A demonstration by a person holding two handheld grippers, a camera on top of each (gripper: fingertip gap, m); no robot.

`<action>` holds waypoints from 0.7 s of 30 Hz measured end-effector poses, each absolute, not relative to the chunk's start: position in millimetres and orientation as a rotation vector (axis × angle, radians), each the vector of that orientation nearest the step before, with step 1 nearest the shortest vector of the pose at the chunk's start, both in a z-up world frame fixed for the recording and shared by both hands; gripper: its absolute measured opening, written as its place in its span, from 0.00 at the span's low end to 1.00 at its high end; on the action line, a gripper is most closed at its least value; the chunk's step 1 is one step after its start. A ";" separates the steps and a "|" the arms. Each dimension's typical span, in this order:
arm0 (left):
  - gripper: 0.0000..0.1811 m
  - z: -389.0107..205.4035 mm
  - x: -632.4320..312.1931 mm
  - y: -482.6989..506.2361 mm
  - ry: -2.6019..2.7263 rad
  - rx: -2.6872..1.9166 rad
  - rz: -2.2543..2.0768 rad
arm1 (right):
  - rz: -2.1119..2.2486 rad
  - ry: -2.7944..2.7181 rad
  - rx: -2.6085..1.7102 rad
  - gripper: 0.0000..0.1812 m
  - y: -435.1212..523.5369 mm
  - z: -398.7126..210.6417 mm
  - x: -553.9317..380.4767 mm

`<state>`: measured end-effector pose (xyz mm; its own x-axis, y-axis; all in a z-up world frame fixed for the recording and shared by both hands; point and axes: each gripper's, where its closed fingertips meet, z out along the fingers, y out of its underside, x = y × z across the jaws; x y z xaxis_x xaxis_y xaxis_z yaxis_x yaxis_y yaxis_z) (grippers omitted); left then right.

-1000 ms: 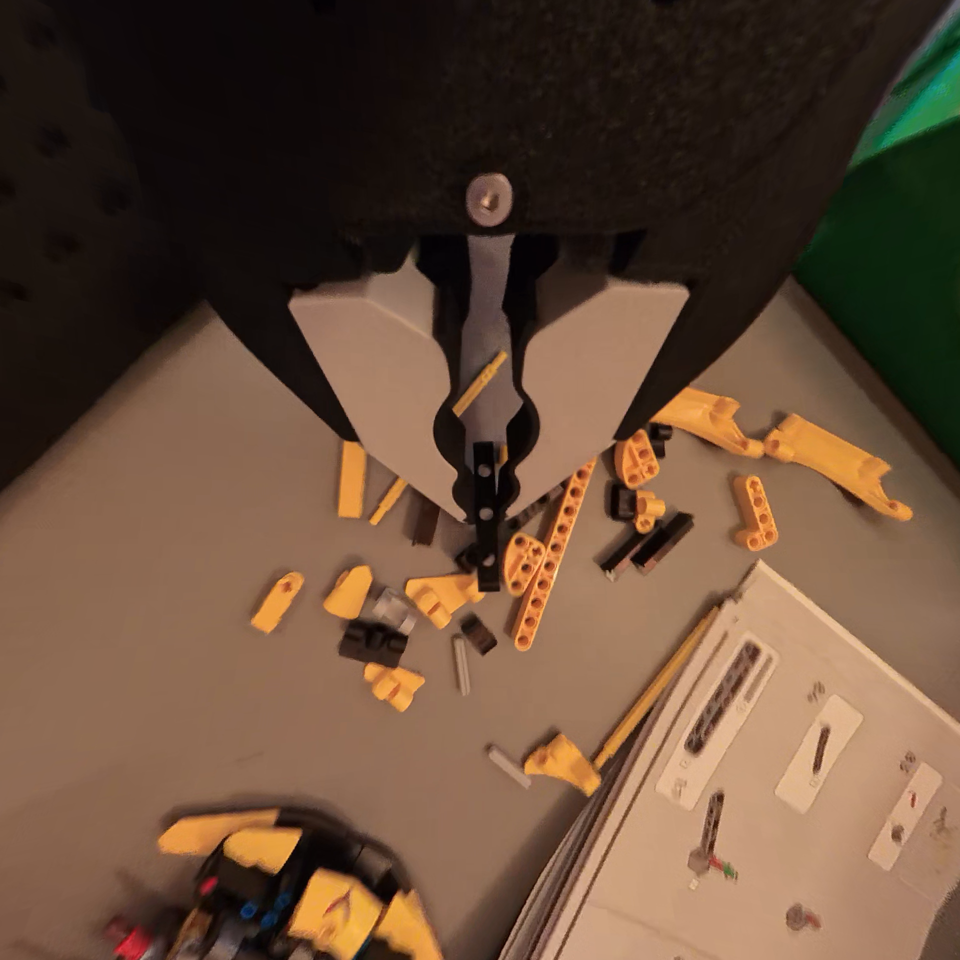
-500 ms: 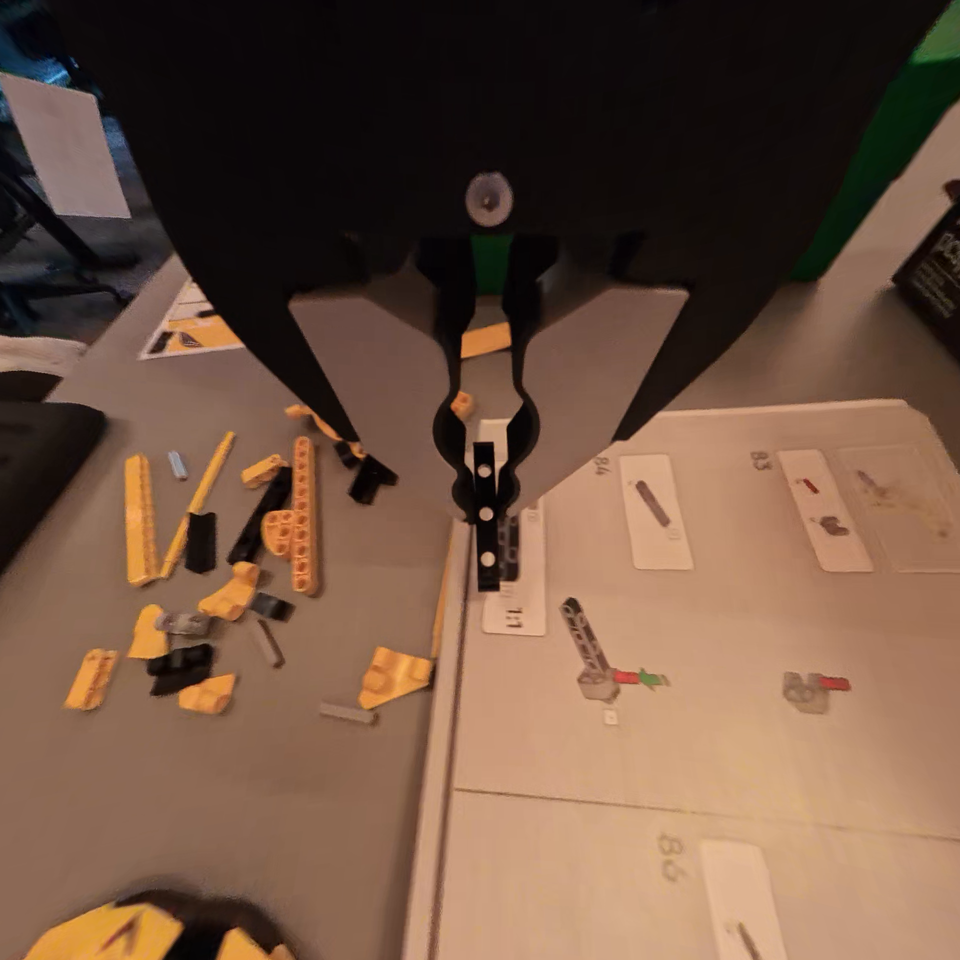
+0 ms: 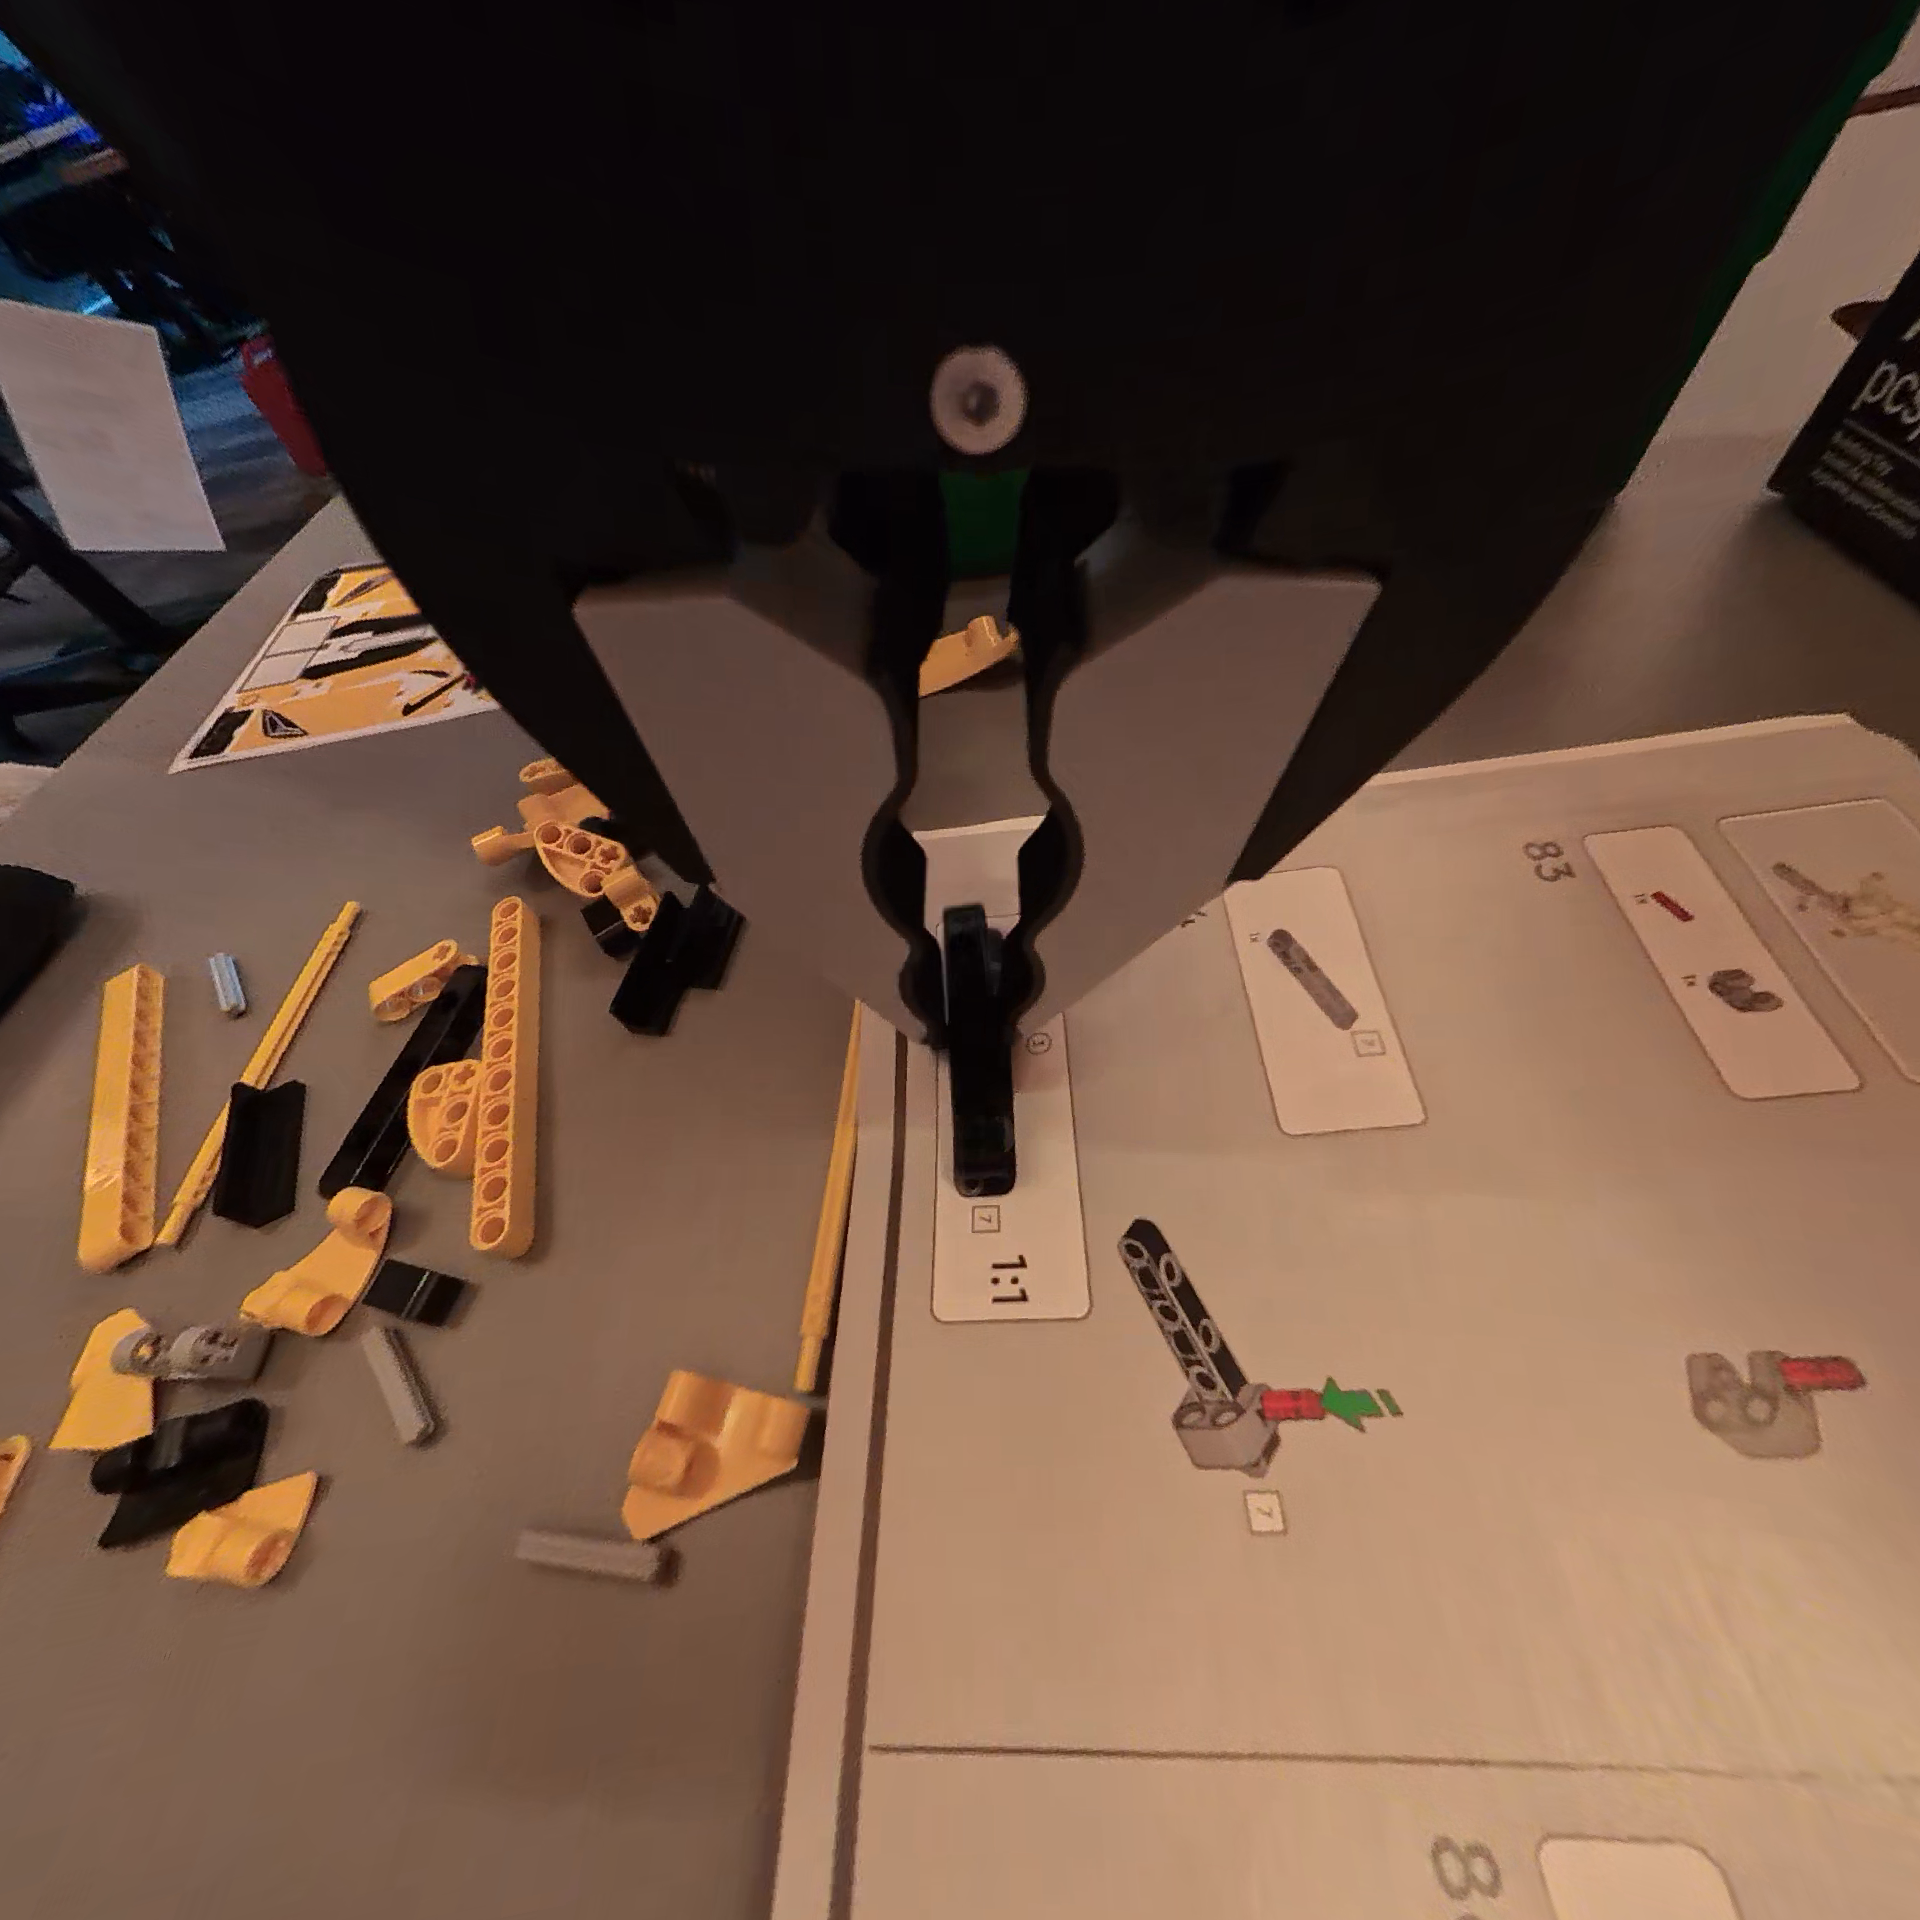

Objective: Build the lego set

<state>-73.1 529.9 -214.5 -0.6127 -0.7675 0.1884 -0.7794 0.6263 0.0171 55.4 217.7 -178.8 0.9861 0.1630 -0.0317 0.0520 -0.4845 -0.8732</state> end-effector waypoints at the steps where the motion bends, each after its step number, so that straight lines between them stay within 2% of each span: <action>1: 0.05 -214.5 -73.3 529.4 -2.664 1.281 0.090 | 0.132 -0.151 -2.076 0.10 217.6 -178.7 55.5; 21: 0.04 -211.7 -64.5 524.1 -2.630 1.293 0.092 | 0.145 -0.165 -2.093 0.10 217.3 -181.5 52.6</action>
